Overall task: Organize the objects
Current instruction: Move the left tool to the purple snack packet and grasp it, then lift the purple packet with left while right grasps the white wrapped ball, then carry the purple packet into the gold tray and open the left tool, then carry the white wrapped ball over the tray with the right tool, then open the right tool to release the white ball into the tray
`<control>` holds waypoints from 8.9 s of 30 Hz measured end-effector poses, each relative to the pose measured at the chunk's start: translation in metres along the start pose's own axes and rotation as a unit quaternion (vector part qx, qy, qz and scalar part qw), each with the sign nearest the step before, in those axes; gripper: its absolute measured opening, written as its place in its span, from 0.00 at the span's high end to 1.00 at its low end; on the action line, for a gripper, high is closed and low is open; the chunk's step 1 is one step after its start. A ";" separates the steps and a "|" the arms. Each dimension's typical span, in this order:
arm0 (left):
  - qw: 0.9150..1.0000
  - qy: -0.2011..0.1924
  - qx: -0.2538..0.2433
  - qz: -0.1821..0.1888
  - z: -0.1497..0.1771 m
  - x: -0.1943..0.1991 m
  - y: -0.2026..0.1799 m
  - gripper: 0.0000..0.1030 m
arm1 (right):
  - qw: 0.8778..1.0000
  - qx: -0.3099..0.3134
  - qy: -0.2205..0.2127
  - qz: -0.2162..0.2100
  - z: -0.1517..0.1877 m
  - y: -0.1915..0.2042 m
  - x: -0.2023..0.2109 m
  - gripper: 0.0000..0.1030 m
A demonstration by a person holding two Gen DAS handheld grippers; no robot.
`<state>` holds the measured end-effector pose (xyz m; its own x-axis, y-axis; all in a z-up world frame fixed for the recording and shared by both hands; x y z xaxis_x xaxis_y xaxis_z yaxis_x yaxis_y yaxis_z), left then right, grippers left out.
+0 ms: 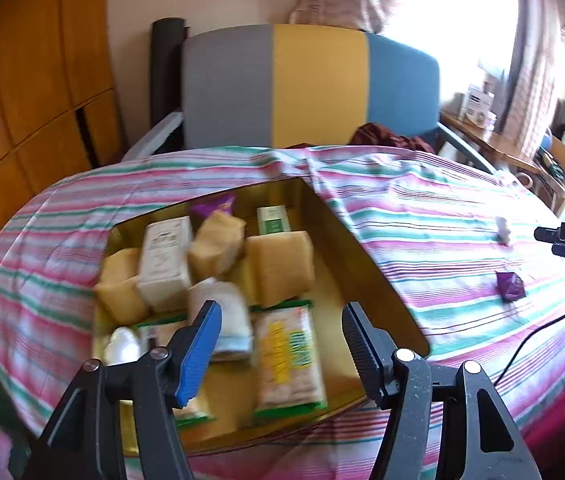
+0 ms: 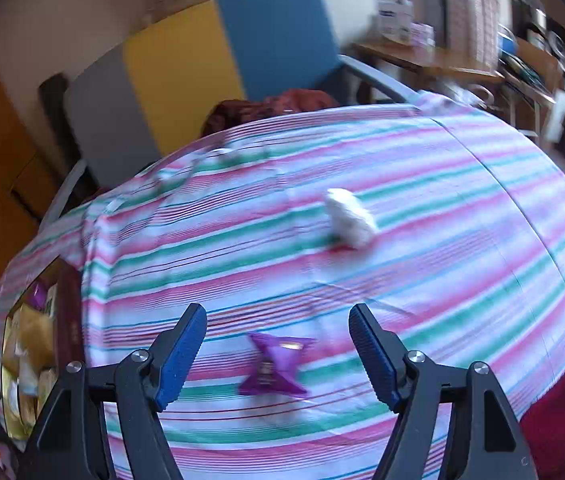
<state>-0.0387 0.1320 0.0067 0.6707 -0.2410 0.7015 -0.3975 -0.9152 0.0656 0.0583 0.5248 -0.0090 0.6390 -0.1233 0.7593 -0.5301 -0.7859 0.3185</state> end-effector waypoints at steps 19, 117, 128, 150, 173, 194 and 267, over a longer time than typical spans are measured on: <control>0.976 0.064 -0.128 0.164 -0.035 -0.054 -0.201 0.39 | 0.980 -0.200 -0.001 0.019 0.015 -0.088 -0.004 0.27; 0.998 0.040 0.041 0.041 0.019 -0.011 0.002 0.68 | 0.978 0.157 0.140 -0.006 0.035 0.061 -0.108 0.64; 0.991 0.051 0.114 0.057 0.026 -0.013 0.056 0.68 | 0.977 0.162 0.141 -0.003 0.035 0.062 -0.108 0.64; 0.987 0.119 0.033 0.106 -0.014 -0.097 -0.035 0.68 | 0.975 0.171 0.144 0.002 0.036 0.067 -0.109 0.64; 0.997 0.066 0.004 0.046 -0.013 -0.083 -0.038 0.56 | 0.974 0.175 0.145 0.002 0.035 0.068 -0.110 0.64; 0.996 0.003 0.077 -0.054 0.010 -0.008 0.054 0.41 | 0.965 0.225 0.113 -0.076 0.047 0.161 -0.064 0.64; 0.971 -0.032 0.150 -0.185 0.059 0.045 0.102 0.01 | 0.948 0.300 -0.009 -0.103 0.148 0.296 -0.011 0.48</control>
<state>-0.0118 0.0090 0.0033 0.7741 0.1115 0.6232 0.0721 -0.9935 0.0882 -0.0226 0.2038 -0.0072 0.7068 0.0637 0.7045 0.0151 -0.9971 0.0750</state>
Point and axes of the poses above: each gripper's, at about its wrist camera, not at the fingertips, and x roughly against the way its jaws point, y to its left, z to its underside, the point moved 3 cm from there along -x, roughly the way its jaws point, and after that the axes turned 7 degrees about -z, right-handed, at the moved point
